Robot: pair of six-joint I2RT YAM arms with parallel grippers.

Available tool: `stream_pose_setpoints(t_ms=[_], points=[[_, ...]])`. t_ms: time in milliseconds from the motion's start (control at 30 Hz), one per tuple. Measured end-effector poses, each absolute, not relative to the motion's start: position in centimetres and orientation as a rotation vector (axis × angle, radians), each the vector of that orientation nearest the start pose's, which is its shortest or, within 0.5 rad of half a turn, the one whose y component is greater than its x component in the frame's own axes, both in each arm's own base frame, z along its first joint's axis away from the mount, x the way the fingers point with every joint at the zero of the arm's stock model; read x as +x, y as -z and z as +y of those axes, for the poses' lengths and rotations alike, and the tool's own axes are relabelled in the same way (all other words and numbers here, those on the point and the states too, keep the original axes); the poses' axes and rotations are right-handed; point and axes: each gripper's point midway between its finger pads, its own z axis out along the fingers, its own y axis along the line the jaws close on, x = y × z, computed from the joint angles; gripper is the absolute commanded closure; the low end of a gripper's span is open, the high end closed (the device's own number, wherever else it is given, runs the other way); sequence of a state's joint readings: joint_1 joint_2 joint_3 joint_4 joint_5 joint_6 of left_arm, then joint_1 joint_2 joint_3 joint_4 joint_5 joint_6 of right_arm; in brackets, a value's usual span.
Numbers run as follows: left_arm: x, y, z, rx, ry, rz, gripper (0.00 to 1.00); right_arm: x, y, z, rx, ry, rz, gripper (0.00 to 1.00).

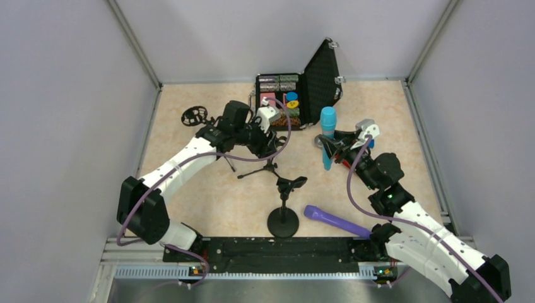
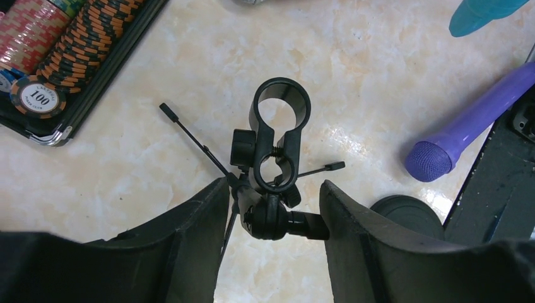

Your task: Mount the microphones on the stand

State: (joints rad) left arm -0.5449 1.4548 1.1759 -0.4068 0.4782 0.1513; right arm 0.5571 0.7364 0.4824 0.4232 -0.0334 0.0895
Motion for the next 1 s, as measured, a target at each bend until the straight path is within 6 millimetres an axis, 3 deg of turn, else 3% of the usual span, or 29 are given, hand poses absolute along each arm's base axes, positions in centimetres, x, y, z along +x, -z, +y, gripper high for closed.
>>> stream_pose_setpoints(t_ms=[433, 733, 1000], points=[[29.9, -18.6, -27.5, 1.050, 0.746, 2.035, 0.77, 27.5, -28.7, 18.5, -0.368, -0.567, 1.382, 1.00], [29.1, -18.7, -28.2, 1.126, 0.755, 2.027, 0.86, 27.4, -28.6, 18.6, -0.373, -0.570, 1.383, 1.00], [27.1, -18.8, -29.7, 1.240, 0.799, 1.956, 0.85, 27.4, -28.6, 18.6, -0.373, -0.571, 1.383, 1.00]])
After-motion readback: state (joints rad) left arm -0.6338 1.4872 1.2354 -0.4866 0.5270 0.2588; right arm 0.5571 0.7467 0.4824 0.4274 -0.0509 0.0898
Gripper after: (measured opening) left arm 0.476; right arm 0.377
